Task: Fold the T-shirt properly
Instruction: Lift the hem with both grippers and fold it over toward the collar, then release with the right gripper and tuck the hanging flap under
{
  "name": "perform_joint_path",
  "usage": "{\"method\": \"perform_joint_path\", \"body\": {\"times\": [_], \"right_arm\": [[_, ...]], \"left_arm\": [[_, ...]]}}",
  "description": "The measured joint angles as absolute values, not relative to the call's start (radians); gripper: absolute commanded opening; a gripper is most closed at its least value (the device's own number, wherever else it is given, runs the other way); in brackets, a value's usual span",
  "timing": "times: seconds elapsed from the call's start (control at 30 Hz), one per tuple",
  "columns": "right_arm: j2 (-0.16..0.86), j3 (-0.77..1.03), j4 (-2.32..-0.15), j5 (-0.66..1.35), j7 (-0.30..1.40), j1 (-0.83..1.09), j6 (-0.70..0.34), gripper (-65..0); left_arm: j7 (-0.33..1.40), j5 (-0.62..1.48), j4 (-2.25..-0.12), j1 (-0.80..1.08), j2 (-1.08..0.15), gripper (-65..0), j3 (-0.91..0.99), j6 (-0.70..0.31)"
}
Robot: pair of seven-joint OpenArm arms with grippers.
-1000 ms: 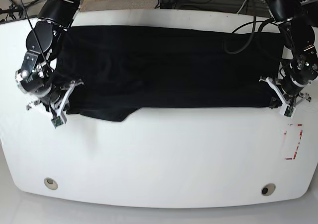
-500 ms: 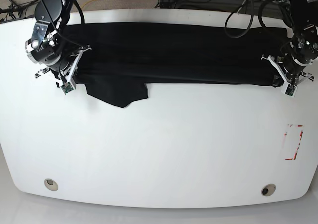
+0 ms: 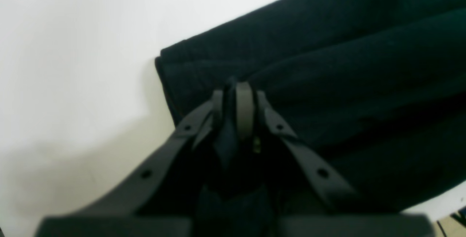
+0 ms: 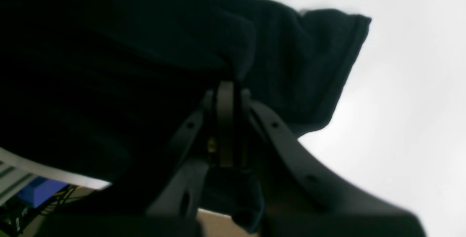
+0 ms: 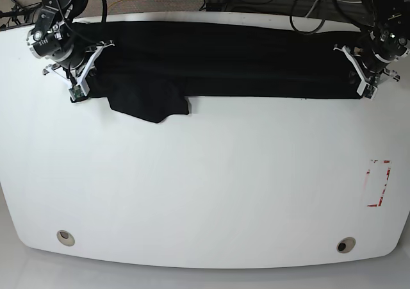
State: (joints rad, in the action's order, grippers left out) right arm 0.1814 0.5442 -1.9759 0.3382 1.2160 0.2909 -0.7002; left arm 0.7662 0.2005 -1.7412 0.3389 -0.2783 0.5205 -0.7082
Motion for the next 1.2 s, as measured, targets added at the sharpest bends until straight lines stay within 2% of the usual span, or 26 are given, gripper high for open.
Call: {"method": "perform_joint_path", "body": {"times": [0.07,0.17,0.23,0.3,0.47,0.7,1.0,1.2], "right_arm": [[0.176,0.544,-1.976,0.338,1.217,0.305,-0.700,-48.5],[0.178,0.545,-1.975,0.324,1.227,0.315,-0.700,-32.8],[0.178,0.552,-1.975,0.318,1.232,0.314,-0.700,-25.4],[0.180,0.568,-1.976,0.329,1.227,0.317,-0.700,-22.7],[0.179,0.661,-2.002,0.466,1.230,0.332,-0.700,-22.8],[0.225,0.715,-2.001,0.658,1.235,0.316,-0.699,-22.8],[0.213,0.709,-1.982,0.671,1.320,0.163,-0.699,-22.8],[0.216,0.591,-1.864,0.677,1.319,0.074,-0.698,-22.8]], "left_arm": [[0.774,0.200,-1.742,0.356,-0.279,-48.3,0.519,-0.708],[0.859,0.191,-1.742,0.361,-0.284,-29.6,0.518,-0.707],[0.917,0.188,-1.742,0.347,-0.296,-22.4,0.518,-0.707],[0.949,0.188,-1.742,0.321,-0.309,-21.8,0.522,-0.704],[1.010,0.187,-1.762,0.271,-0.311,-22.8,0.527,-0.704],[1.055,0.184,-1.931,0.260,-0.311,-22.8,0.583,-0.699],[1.055,0.195,-1.981,0.258,-0.274,-22.9,0.597,-0.700],[1.055,0.192,-1.979,0.258,-0.253,-22.9,0.597,-0.700]]}}
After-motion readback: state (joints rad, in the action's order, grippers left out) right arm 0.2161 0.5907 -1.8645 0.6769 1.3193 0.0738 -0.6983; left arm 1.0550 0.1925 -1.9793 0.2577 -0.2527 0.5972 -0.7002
